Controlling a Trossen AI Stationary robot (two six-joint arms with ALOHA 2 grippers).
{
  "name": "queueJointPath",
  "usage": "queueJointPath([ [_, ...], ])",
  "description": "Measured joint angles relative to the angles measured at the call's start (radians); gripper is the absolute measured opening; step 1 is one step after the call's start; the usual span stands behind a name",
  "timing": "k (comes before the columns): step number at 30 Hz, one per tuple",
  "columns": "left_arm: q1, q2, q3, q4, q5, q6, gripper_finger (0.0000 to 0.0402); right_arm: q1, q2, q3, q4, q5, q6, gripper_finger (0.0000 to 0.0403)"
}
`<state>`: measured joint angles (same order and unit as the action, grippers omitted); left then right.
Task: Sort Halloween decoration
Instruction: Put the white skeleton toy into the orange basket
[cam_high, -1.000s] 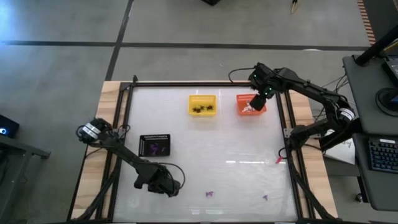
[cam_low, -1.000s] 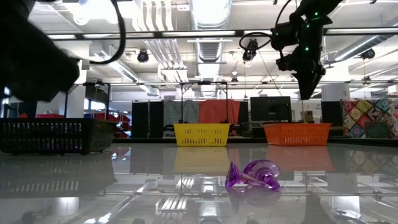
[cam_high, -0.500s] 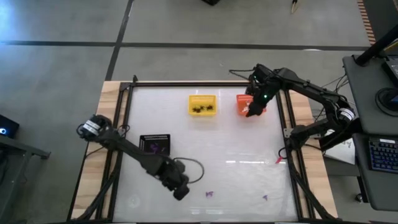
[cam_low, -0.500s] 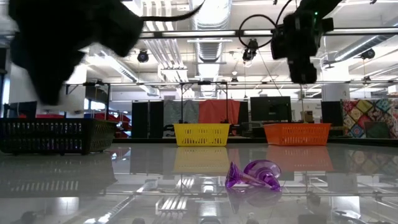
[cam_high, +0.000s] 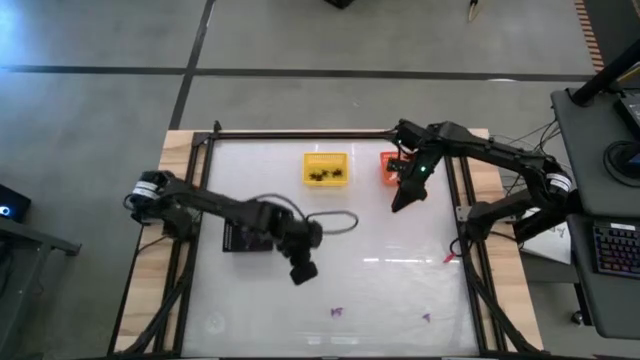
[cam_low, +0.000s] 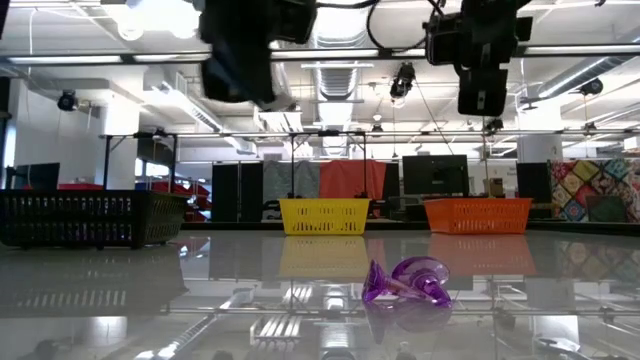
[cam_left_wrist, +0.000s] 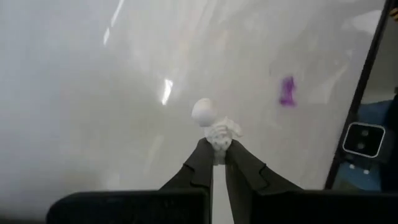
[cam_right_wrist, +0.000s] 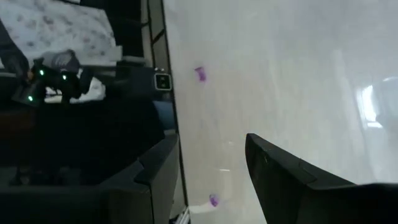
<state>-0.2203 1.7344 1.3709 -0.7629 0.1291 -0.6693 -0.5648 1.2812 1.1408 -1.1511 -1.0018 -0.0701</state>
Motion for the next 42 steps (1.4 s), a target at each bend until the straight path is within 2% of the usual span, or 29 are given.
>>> queueJointPath([
  [4, 0.079, -0.005, 0.055, -0.008, 0.000, 0.147, 0.0001, 0.083, 0.000, 0.000, 0.082, 0.000, 0.067, 0.0176],
  [8, 0.143, -0.005, 0.104, -0.006, -0.001, 0.269, 0.0001, 0.153, 0.000, 0.000, 0.266, 0.027, 0.272, 0.0176],
  [13, 0.199, -0.003, 0.135, -0.011, -0.009, 0.384, 0.0001, 0.220, 0.000, 0.000, 0.497, 0.224, 0.550, 0.0176],
  [16, 0.222, -0.003, 0.138, -0.010, -0.017, 0.439, 0.0001, 0.257, 0.000, 0.000, 0.617, 0.337, 0.670, 0.0176],
  [19, 0.241, -0.003, 0.138, -0.009, -0.032, 0.488, 0.0001, 0.286, 0.001, 0.000, 0.701, 0.408, 0.763, 0.0176],
  [27, 0.286, -0.003, 0.136, 0.081, -0.042, 0.584, 0.0001, 0.339, 0.002, 0.000, 0.738, 0.689, 0.919, 0.0176],
  [37, 0.327, -0.003, 0.136, 0.169, -0.042, 0.664, 0.0001, 0.405, 0.015, 0.000, 0.753, 0.837, 1.015, 0.0176],
  [42, 0.330, -0.002, 0.136, 0.213, -0.037, 0.696, 0.0001, 0.412, 0.032, 0.000, 0.806, 0.850, 1.029, 0.0176],
])
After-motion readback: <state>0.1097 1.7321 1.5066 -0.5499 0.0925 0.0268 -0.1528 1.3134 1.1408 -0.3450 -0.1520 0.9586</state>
